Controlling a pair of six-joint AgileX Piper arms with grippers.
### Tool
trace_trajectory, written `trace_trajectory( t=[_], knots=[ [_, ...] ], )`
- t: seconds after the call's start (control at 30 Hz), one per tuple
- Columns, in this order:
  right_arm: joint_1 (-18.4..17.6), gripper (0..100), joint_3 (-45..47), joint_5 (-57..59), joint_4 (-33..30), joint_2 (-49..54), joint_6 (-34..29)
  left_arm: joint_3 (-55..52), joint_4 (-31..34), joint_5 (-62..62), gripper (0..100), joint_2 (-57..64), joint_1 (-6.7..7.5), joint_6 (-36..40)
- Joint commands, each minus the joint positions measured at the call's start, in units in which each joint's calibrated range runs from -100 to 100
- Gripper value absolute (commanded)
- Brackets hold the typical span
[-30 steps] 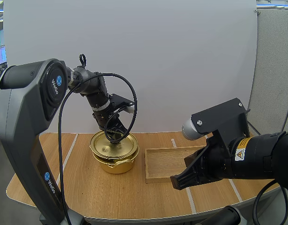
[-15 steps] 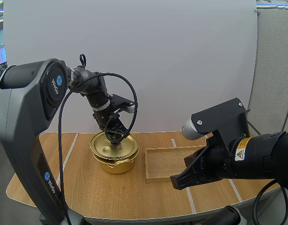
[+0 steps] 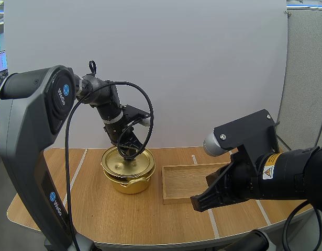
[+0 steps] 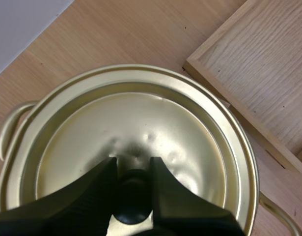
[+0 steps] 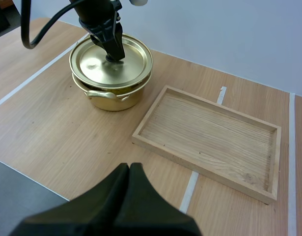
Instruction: Open the pot, put the pineapple inside, and close it
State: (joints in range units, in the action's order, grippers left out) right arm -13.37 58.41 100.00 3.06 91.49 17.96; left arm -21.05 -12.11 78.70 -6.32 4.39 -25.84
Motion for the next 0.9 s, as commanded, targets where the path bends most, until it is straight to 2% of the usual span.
trace_trajectory(
  t=[0.0,0.87],
  knots=[
    [0.2,0,0.2,0.0,0.4,0.6,0.7,-2.3,-1.3,-3.9,0,-0.3,0.13,0.2],
    [0.2,0,0.2,0.0,0.4,0.6,0.7,-3.6,-3.9,1.3,0,-0.5,0.13,-1.8]
  ],
)
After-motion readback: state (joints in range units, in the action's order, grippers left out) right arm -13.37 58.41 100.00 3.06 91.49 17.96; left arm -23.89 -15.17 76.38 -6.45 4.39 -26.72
